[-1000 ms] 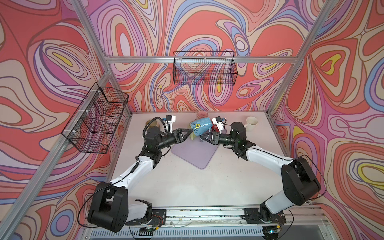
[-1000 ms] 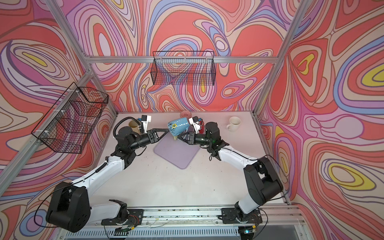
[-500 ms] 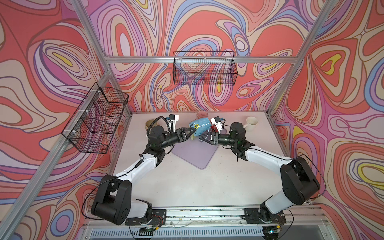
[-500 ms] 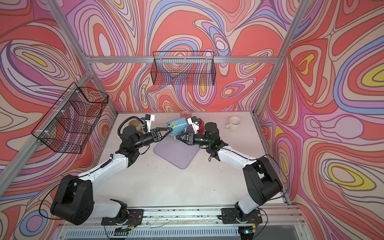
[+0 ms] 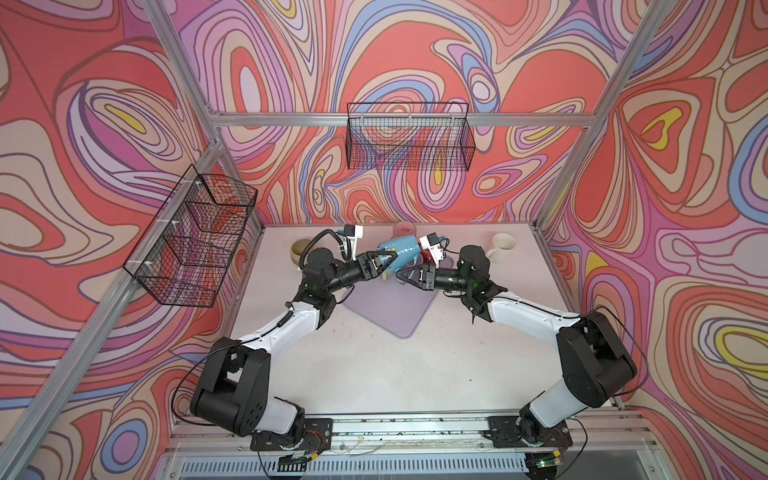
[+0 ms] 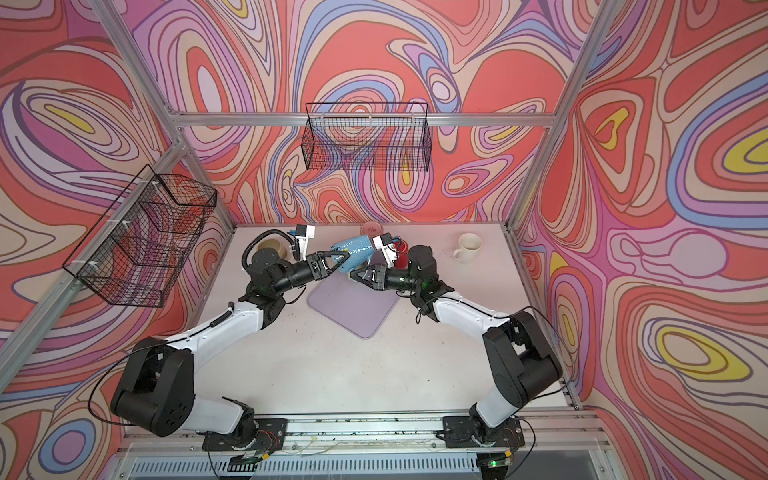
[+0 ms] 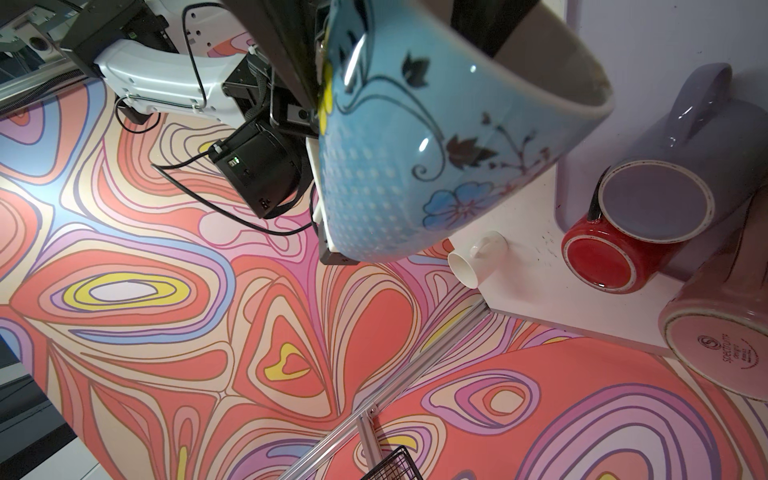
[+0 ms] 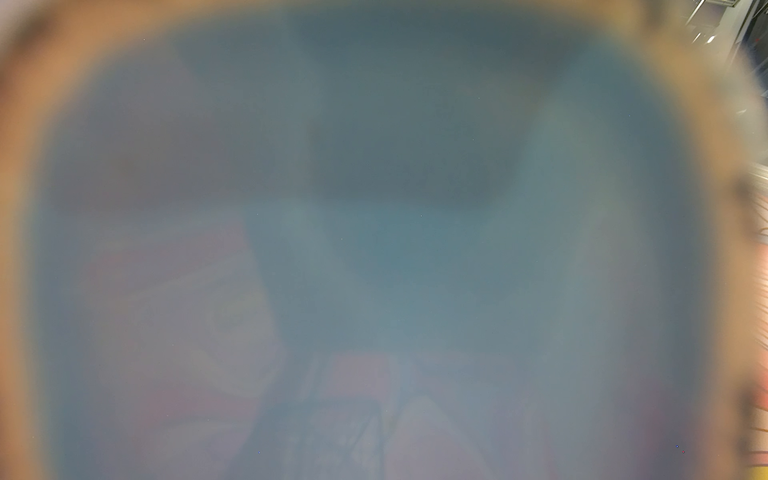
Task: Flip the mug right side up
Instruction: 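Close the left gripper on the blue mug's rim while the right gripper holds it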
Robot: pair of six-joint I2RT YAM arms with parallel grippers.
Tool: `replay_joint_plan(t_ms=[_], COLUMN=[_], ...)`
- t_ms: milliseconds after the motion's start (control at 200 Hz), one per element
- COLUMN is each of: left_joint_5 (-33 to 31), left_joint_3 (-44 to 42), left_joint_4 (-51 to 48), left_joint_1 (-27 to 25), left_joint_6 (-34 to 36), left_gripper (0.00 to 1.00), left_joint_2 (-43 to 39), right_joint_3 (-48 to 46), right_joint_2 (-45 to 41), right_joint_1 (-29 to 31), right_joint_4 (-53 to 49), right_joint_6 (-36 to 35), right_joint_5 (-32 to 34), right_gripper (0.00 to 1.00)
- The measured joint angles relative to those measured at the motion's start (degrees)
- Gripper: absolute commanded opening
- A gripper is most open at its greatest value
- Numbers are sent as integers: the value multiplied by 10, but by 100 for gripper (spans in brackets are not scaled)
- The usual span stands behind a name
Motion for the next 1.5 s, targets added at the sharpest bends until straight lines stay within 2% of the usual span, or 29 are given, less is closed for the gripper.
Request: replay_joint_plan(t_ms=[411, 941, 1227, 1497], left_joint_5=[0, 13, 10, 4], left_joint_3=[0, 0, 0, 0], left_joint_4=[19, 87, 90, 100], left_joint_1=[-1, -4, -4, -8], left_joint_6=[-9, -30, -38, -41], left_gripper=[30, 15, 0, 0], left_joint_2=[1, 15, 16, 17], right_joint_3=[0, 0, 0, 0], right_joint_2=[17, 26, 36, 36], right_joint_1=[5, 3, 5, 5], right_joint_4=[37, 92, 106, 112], right_joint_6=[22, 73, 72, 66], right_joint_5=[-3, -19, -23, -22], right_gripper=[13, 17, 27, 38])
